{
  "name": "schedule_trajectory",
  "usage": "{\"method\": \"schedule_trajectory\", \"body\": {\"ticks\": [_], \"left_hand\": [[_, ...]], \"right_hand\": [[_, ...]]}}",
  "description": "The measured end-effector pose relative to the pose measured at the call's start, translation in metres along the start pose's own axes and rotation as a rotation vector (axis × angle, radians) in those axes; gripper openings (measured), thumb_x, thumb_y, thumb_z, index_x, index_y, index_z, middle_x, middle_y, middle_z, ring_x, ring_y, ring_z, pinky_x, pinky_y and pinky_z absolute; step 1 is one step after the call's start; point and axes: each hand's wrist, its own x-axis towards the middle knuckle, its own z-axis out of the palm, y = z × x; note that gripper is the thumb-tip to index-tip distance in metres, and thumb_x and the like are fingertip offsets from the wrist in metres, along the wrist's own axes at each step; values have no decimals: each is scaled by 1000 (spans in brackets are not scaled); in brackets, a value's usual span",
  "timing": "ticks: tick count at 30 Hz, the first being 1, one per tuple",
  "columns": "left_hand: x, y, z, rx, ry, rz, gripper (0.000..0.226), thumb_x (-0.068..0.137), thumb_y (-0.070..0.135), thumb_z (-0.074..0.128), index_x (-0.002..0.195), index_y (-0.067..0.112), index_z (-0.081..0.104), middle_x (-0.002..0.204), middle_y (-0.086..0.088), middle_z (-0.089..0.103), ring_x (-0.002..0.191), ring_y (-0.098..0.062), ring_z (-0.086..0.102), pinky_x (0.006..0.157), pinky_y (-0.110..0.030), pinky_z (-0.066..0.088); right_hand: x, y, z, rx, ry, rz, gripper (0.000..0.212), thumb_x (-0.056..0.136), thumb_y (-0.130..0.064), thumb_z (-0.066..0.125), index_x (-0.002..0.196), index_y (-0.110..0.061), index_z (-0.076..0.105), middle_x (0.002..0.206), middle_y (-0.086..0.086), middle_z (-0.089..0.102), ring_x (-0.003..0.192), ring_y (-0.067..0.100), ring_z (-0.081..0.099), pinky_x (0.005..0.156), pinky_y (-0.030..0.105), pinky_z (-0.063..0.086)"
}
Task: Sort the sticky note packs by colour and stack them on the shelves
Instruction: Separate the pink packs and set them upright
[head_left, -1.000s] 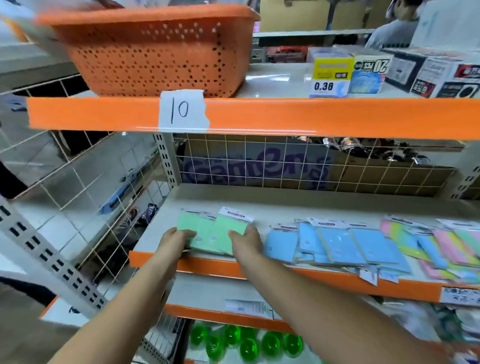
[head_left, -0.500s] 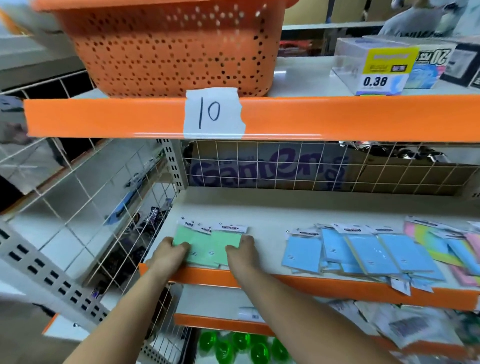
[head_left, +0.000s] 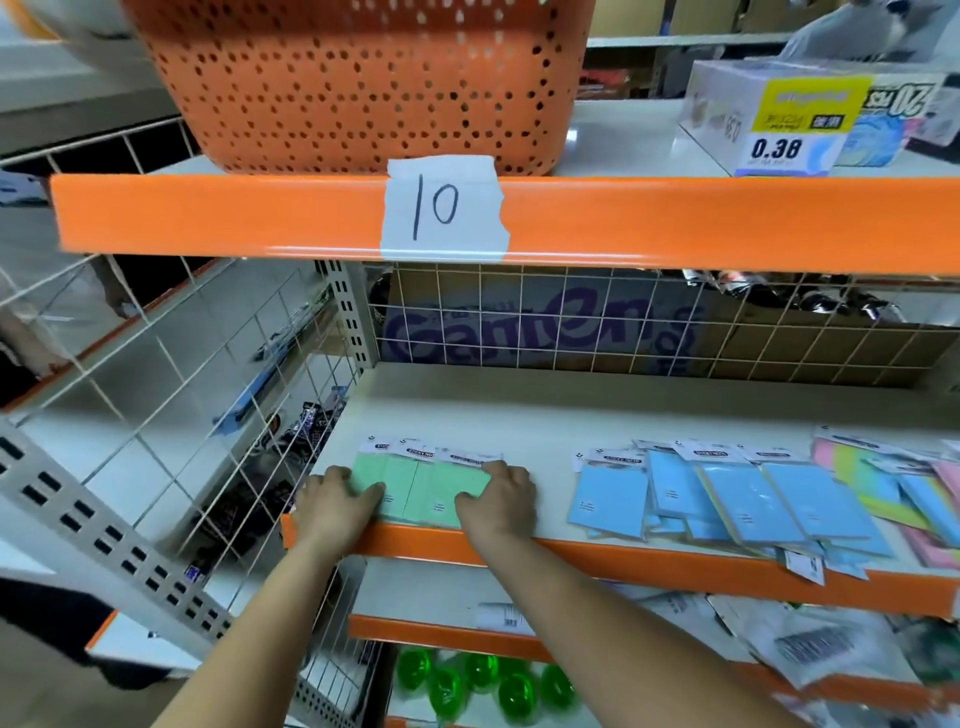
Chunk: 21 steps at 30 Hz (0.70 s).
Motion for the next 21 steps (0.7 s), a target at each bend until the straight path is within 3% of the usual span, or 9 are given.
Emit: {"method": "schedule_trajectory", "body": {"ticks": [9, 14, 21], "left_hand": [[-2, 3, 7, 50, 58, -9, 70, 87, 56, 54, 133, 5, 43, 137, -20, 42, 127, -36, 37, 105, -42, 32], [-3, 27, 1, -59, 99, -11, 69, 88, 51, 56, 136, 3, 41, 138, -23, 39, 129, -40, 36, 105, -45, 32], [-34, 79, 11, -92, 88, 105, 64, 86, 53, 57, 132, 8, 48, 136, -18, 43, 126, -37, 39, 102, -43, 36]], "right_hand": [[7, 9, -16, -51, -206, -100, 59, 93, -34, 57, 148, -21, 36, 144, 9, 34, 135, 25, 33, 110, 25, 29], [6, 12, -37, 114, -219, -92, 53, 93, -22, 58, 143, -19, 40, 141, 9, 36, 118, 27, 52, 88, 21, 41], [-4, 21, -78, 209, -103, -175, 42, 94, -21, 56, 135, -16, 49, 139, 9, 45, 119, 25, 52, 87, 24, 38]]}}
